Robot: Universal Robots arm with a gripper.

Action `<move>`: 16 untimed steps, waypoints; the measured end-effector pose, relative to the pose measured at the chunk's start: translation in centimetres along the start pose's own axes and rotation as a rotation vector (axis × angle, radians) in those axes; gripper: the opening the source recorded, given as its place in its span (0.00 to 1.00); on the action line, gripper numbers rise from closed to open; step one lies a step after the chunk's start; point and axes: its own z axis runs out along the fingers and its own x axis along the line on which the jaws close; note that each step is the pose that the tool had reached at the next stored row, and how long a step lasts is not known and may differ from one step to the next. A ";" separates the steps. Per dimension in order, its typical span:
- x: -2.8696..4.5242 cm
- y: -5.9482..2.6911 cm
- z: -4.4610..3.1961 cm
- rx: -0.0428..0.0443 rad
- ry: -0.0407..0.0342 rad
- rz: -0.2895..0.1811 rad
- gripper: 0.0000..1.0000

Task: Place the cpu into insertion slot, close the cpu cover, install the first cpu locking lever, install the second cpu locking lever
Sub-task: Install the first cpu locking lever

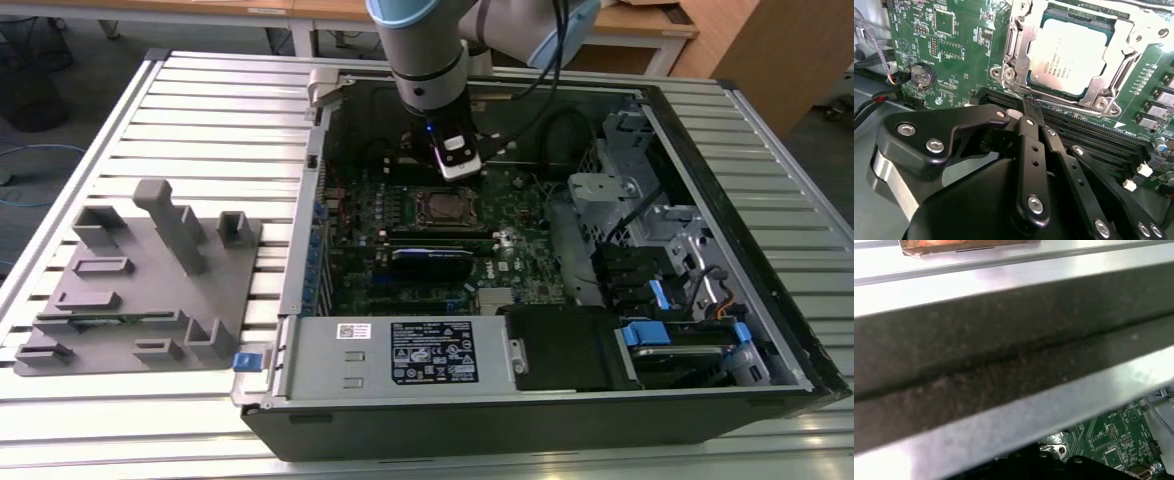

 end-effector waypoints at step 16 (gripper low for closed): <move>0.05 -0.03 0.23 -0.0030 -0.0065 -0.003 0.11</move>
